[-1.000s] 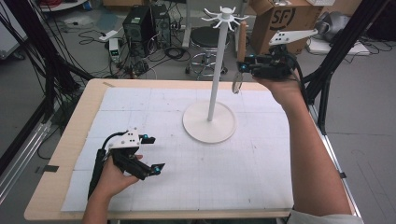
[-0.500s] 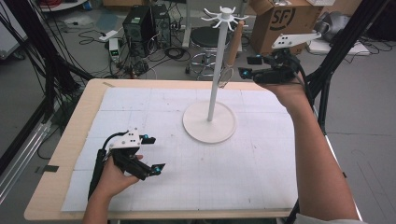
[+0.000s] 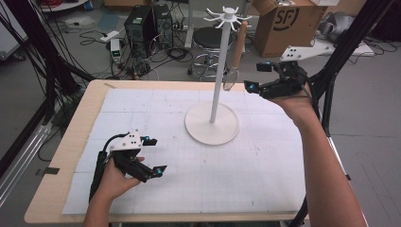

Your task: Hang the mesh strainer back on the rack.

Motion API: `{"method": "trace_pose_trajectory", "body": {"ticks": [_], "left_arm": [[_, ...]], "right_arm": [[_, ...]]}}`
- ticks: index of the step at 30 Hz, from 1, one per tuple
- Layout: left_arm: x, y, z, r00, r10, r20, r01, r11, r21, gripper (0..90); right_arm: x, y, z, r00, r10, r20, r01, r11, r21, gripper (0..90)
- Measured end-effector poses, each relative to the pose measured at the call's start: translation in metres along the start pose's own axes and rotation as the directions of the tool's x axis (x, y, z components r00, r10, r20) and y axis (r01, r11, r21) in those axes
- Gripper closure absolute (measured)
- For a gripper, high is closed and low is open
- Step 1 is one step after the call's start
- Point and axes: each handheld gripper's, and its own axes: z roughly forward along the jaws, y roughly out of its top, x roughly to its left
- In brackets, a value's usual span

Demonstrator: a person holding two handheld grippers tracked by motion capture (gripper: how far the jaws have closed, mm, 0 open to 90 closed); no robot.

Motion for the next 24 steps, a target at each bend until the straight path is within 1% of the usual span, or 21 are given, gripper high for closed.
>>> {"method": "trace_pose_trajectory", "body": {"ticks": [1,3,6,7,8,10,12,14,15,17,18,19,20,21,23,24], "left_arm": [[0.000,0.000,0.000,1.0000,0.002,-0.003,-0.002,1.0000,-0.002,1.7],[0.000,0.000,-0.001,1.0000,0.001,-0.002,-0.001,1.0000,-0.003,1.7],[0.000,0.000,-0.001,1.0000,-0.003,-0.005,0.003,0.9999,-0.010,1.7],[0.000,0.000,-0.002,1.0000,-0.005,-0.004,0.005,0.9999,-0.011,1.7],[0.000,0.000,-0.002,1.0000,0.002,-0.005,-0.002,1.0000,-0.006,1.7],[0.000,0.000,-0.003,0.9999,-0.005,-0.010,0.005,0.9999,-0.012,1.7],[0.001,0.001,-0.005,0.9999,-0.003,-0.014,0.002,0.9998,-0.019,1.6],[0.001,0.001,-0.005,0.9999,-0.002,-0.014,0.002,0.9999,-0.014,1.7],[0.002,0.001,-0.006,0.9999,-0.002,-0.013,0.002,0.9999,-0.016,1.7],[0.001,0.001,-0.005,0.9999,-0.002,-0.014,0.002,0.9999,-0.015,1.7],[0.001,0.001,-0.005,0.9999,-0.002,-0.014,0.002,0.9999,-0.015,1.7],[0.001,0.001,-0.005,0.9999,-0.002,-0.012,0.001,0.9999,-0.015,1.7],[0.001,0.001,-0.005,0.9999,-0.002,-0.013,0.002,0.9999,-0.017,1.7],[0.001,0.001,-0.005,0.9999,-0.003,-0.015,0.003,0.9999,-0.017,1.7],[0.001,0.001,-0.006,0.9999,-0.007,-0.014,0.007,0.9998,-0.020,1.7],[0.002,0.001,-0.007,0.9999,-0.004,-0.016,0.004,0.9997,-0.023,1.7]], "right_arm": [[0.001,-0.003,0.000,0.9999,0.006,-0.010,-0.006,1.000,-0.001,11.7],[0.002,-0.009,0.000,0.9998,0.014,-0.015,-0.014,1.000,0.012,10.3],[0.004,-0.019,-0.001,0.9993,0.025,-0.029,-0.025,1.000,0.008,8.6],[0.004,-0.019,-0.001,0.9993,0.025,-0.029,-0.025,1.000,0.008,8.6],[0.005,-0.024,-0.001,0.9988,0.033,-0.036,-0.033,0.999,0.010,2.4],[0.006,-0.027,-0.002,0.9985,0.038,-0.038,-0.038,0.999,0.011,1.8],[0.008,-0.035,-0.003,0.9986,0.037,-0.038,-0.037,0.999,0.017,0.4],[0.009,-0.042,-0.005,0.9978,0.052,-0.040,-0.051,0.998,0.021,0.3],[0.009,-0.042,-0.005,0.9978,0.052,-0.040,-0.051,0.998,0.021,0.3],[0.010,-0.051,-0.007,0.9973,0.062,-0.039,-0.061,0.998,0.017,0.2],[0.010,-0.051,-0.007,0.9973,0.062,-0.039,-0.061,0.998,0.017,0.2],[0.010,-0.054,-0.008,0.9963,0.072,-0.048,-0.071,0.997,0.020,0.2],[0.012,-0.059,-0.008,0.9969,0.064,-0.046,-0.063,0.998,0.019,0.2],[0.013,-0.061,-0.009,0.9962,0.071,-0.050,-0.070,0.997,0.021,0.2],[0.014,-0.063,-0.009,0.9963,0.069,-0.052,-0.068,0.998,0.015,0.2],[0.017,-0.067,-0.009,0.9962,0.070,-0.052,-0.070,0.997,0.014,0.2]]}}
